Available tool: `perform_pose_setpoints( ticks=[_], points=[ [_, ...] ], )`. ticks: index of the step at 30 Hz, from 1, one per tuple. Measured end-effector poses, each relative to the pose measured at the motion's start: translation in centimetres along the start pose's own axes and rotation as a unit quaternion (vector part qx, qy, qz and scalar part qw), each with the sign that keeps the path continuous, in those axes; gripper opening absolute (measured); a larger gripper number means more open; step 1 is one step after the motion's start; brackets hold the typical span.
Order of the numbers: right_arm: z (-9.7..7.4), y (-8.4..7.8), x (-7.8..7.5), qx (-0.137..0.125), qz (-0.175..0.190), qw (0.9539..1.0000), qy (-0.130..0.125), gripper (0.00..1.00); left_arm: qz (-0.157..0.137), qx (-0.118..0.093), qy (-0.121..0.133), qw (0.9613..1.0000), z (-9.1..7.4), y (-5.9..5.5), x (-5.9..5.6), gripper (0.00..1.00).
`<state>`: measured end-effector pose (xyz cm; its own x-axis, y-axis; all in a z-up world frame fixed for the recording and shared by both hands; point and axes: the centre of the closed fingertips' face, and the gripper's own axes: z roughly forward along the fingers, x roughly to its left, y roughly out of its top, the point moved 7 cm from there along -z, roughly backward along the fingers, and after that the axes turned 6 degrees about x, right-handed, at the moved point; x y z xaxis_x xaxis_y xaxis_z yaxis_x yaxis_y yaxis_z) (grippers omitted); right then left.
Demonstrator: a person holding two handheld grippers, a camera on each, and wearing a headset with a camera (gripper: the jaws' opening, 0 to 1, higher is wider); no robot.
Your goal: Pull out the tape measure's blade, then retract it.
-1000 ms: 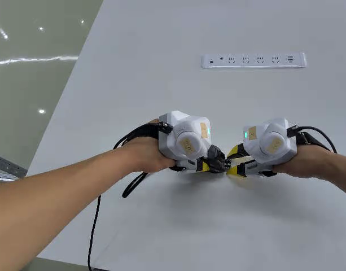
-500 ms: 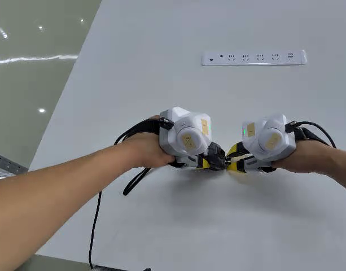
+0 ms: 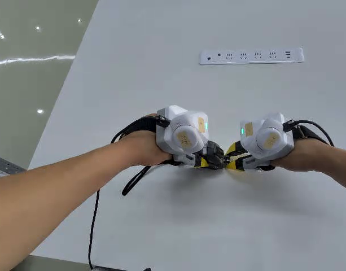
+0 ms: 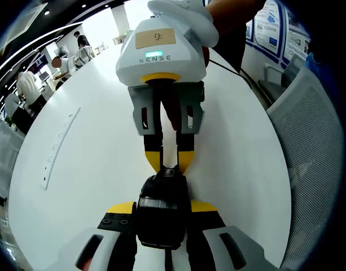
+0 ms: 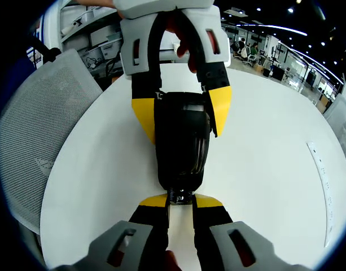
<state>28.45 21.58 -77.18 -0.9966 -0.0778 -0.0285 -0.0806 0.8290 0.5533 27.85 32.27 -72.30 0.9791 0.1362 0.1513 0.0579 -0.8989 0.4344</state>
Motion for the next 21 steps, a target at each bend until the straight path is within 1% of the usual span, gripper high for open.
perform_pose_setpoints(
  ticks=[13, 16, 21],
  points=[
    [-0.1, -0.2, 0.1, -0.002, -0.002, 1.0, -0.002, 0.11, 0.004, 0.0, -0.001, 1.0, 0.0, 0.0, 0.0, 0.29],
    [-0.3, -0.5, 0.0, -0.002, 0.009, 0.9999, 0.005, 0.11, 0.003, -0.001, -0.002, 1.0, -0.1, 0.0, 0.0, 0.29],
    [-0.8, -1.3, 0.0, -0.001, 0.01, 0.9999, 0.005, 0.11, 0.001, -0.002, -0.001, 1.0, 0.0, 0.0, 0.0, 0.29]
  ],
)
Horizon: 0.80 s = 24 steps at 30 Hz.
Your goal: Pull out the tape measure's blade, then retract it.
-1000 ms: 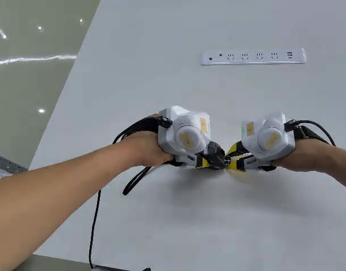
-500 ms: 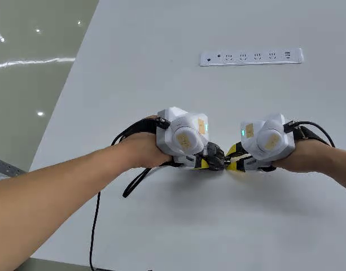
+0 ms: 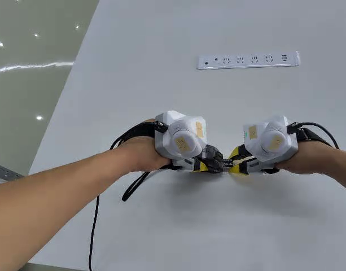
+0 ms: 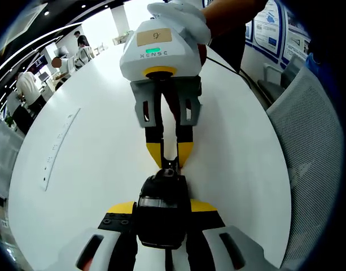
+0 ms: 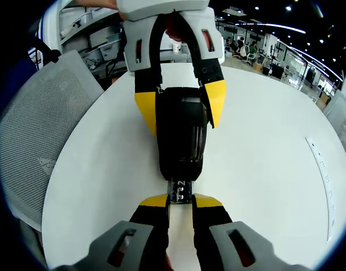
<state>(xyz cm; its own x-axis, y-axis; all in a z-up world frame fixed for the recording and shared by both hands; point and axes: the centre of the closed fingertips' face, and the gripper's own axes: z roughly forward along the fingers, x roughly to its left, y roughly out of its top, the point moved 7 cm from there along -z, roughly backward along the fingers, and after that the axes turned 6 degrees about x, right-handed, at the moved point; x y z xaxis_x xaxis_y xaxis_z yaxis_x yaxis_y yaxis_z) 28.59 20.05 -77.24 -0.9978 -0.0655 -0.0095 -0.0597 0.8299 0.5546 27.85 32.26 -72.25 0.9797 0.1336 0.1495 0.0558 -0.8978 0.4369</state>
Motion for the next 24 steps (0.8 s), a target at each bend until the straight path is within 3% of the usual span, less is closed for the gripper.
perform_pose_setpoints(
  ticks=[24],
  points=[
    [-2.2, -2.6, 0.5, 0.003, 0.01, 0.9999, -0.002, 0.11, 0.003, 0.001, -0.002, 1.0, 0.1, 0.0, 0.0, 0.29]
  ],
)
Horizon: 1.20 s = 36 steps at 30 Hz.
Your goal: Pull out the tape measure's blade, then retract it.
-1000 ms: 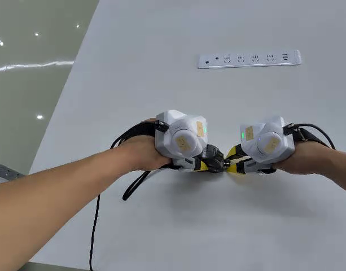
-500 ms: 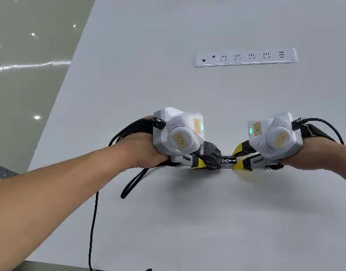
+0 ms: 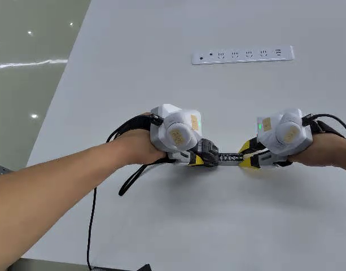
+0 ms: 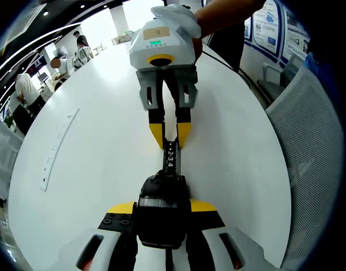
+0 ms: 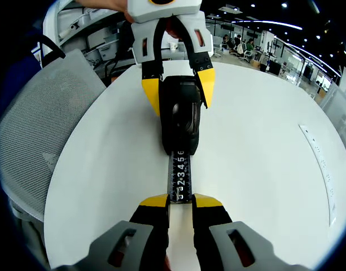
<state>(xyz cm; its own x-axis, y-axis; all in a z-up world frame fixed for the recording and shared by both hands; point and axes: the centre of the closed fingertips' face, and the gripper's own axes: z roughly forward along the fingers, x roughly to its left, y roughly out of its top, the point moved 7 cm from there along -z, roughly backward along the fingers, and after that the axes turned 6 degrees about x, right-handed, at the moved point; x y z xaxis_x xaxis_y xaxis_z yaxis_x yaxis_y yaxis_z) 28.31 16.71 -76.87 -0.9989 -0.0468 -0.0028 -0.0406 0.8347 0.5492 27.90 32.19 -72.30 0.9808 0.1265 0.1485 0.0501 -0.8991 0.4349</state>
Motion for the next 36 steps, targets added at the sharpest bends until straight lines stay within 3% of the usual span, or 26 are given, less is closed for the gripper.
perform_pose_setpoints(
  ticks=[13, 36],
  points=[
    [-1.1, -1.4, 0.5, 0.008, 0.009, 0.9999, -0.001, 0.11, 0.003, 0.001, -0.001, 1.0, 0.0, 0.0, 0.0, 0.29],
    [-2.6, -3.6, -0.1, 0.017, 0.034, 0.9993, -0.005, 0.1, 0.003, 0.0, -0.003, 1.0, 0.1, 0.0, 0.1, 0.29]
  ],
)
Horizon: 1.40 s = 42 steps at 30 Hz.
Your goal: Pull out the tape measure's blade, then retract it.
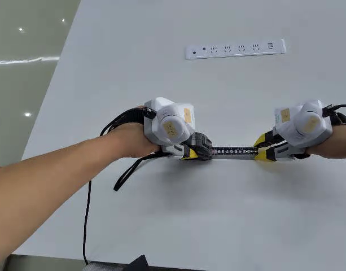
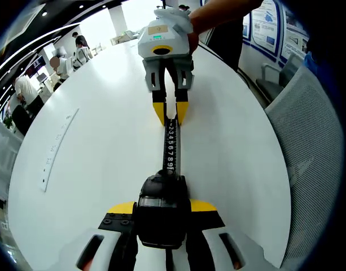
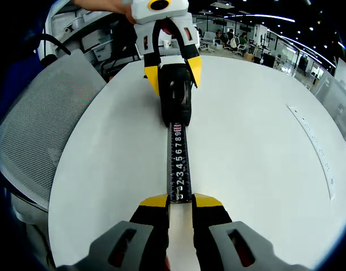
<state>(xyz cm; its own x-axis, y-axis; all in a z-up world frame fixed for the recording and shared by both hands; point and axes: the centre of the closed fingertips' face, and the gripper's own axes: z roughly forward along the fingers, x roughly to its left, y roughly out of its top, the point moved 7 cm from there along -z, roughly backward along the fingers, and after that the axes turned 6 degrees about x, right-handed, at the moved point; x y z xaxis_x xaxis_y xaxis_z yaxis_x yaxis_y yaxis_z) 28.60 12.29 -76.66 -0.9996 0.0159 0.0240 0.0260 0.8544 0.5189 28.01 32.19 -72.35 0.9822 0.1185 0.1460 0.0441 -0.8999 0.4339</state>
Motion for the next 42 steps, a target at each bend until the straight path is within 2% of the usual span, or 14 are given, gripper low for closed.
perform_pose_setpoints(
  ticks=[27, 42],
  points=[
    [-2.0, -3.5, 1.1, 0.005, 0.012, 0.9999, -0.001, 0.1, 0.008, 0.002, -0.001, 1.0, -0.1, 0.1, -0.1, 0.29],
    [-4.0, -5.8, 1.0, 0.017, 0.016, 0.9997, 0.0, 0.1, 0.009, 0.003, -0.002, 1.0, -0.1, 0.1, -0.1, 0.29]
  ],
)
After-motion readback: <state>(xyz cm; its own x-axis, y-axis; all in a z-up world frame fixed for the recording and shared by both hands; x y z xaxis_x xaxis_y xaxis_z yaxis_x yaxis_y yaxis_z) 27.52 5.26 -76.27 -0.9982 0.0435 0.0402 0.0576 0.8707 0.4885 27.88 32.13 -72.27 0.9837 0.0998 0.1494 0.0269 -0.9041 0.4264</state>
